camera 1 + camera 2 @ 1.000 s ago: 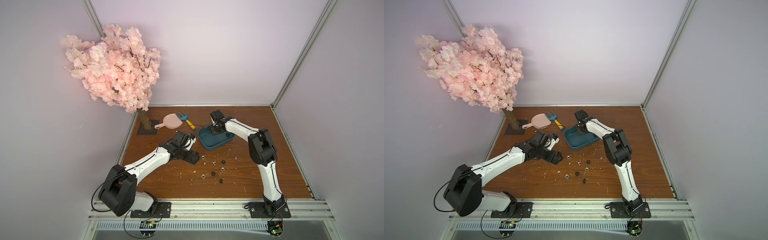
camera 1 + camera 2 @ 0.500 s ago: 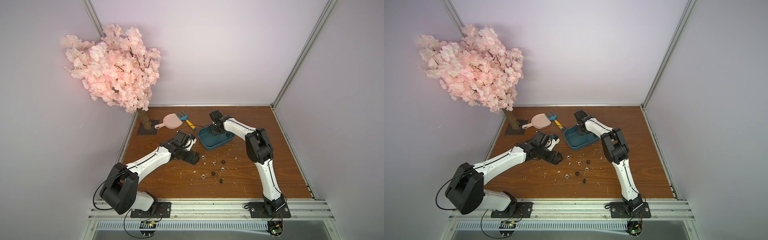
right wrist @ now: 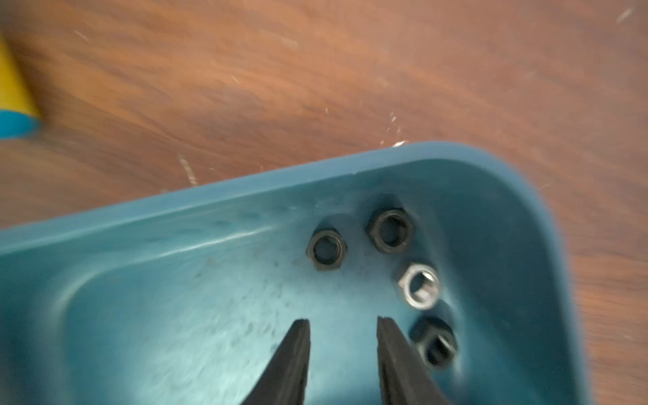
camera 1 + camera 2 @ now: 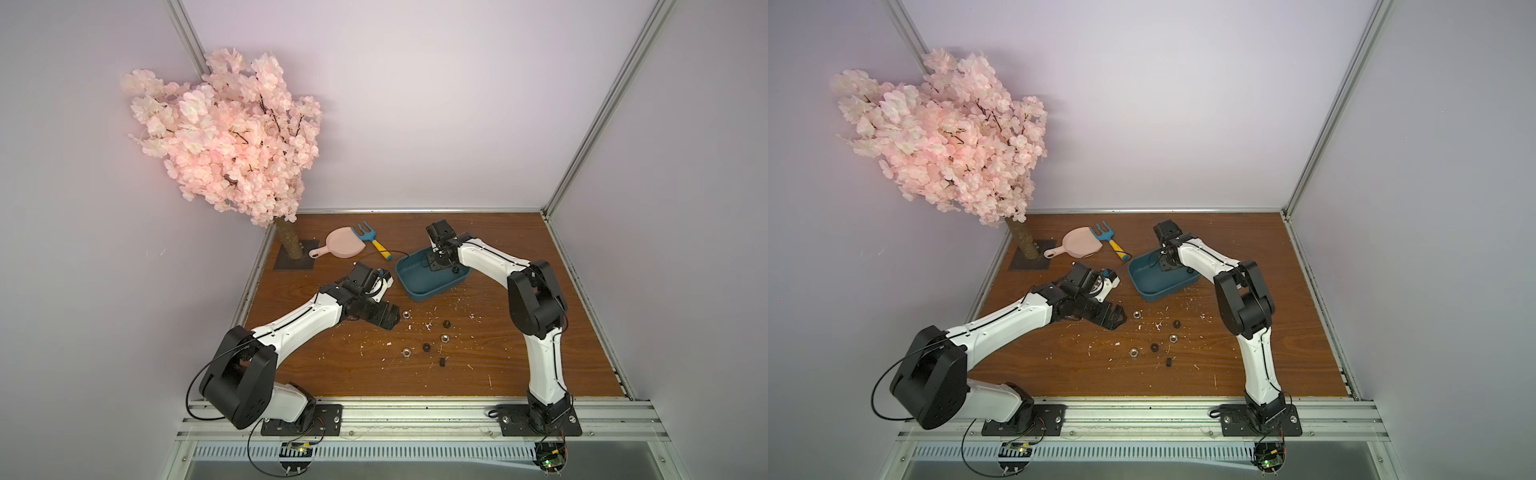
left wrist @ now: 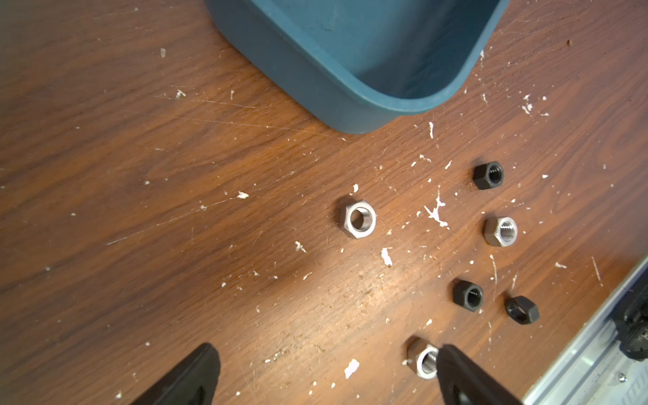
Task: Put the nuts on the desktop into the storage box
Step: Place the nut in the storage box, then pick up the nut from the center of the board.
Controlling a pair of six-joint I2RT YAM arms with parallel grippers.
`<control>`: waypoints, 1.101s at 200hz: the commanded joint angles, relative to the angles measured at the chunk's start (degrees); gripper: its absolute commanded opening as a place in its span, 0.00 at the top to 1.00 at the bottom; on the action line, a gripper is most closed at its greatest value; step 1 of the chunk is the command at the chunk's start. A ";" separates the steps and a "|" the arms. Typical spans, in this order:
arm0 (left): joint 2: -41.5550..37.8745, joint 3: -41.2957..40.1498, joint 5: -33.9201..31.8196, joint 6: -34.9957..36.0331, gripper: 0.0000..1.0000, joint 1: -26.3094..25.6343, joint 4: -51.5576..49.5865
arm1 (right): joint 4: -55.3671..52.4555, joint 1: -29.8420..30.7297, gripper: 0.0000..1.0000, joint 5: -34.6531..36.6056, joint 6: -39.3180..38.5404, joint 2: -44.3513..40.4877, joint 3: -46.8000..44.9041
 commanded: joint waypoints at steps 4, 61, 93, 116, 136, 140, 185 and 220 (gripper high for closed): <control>-1.88 0.61 -0.29 -1.95 0.00 -0.43 -0.93 | 5.10 0.84 0.62 -2.86 -1.67 -9.27 -3.70; -5.04 -1.14 -6.46 -5.87 0.00 -3.77 4.39 | 19.51 2.10 0.52 -12.29 -6.02 -32.22 -24.59; -4.49 -1.99 -15.78 -6.28 0.02 -10.96 8.28 | 28.56 2.78 0.37 -19.11 -6.90 -46.56 -37.58; -0.66 -3.73 -16.92 -8.19 0.06 -12.36 12.40 | 32.10 2.87 0.29 -21.19 -7.82 -53.62 -42.88; 3.94 -3.80 -17.45 -9.24 0.14 -12.99 14.62 | 33.90 2.95 0.19 -21.00 -9.14 -57.61 -45.39; 4.67 -3.81 -17.88 -9.30 0.15 -13.32 15.12 | 34.35 2.91 0.07 -20.96 -9.39 -58.27 -45.85; 11.24 -2.64 -19.57 -7.62 0.29 -14.90 19.18 | 39.51 2.90 0.01 -20.05 -11.21 -64.77 -50.80; 15.13 -1.17 -19.22 -6.43 0.33 -14.84 19.29 | 39.95 2.96 0.01 -19.07 -12.51 -67.48 -52.14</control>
